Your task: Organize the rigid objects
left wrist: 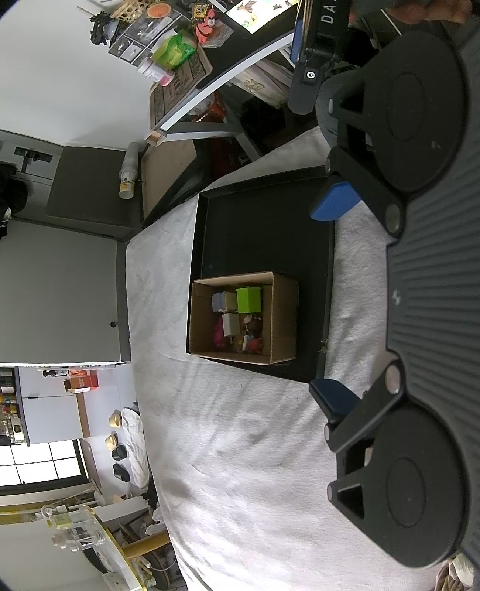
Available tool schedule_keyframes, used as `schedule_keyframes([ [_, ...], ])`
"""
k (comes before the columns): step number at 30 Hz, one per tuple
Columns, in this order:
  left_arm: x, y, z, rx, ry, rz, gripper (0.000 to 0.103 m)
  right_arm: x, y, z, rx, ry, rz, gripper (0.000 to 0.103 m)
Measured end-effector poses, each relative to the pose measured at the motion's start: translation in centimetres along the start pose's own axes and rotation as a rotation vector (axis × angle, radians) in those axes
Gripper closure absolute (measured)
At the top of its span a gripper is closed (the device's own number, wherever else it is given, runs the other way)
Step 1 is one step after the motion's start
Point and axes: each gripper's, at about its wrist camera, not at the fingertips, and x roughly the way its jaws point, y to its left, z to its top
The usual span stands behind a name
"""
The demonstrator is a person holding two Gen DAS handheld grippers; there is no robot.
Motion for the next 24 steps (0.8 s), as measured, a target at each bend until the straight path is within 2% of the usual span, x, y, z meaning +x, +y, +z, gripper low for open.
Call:
schedule_keyframes([
  [24, 0.01, 0.16, 0.09, 0.001, 0.016, -0.002, 0.011, -0.1, -0.15, 0.02, 0.002, 0.001, -0.007, 0.0],
])
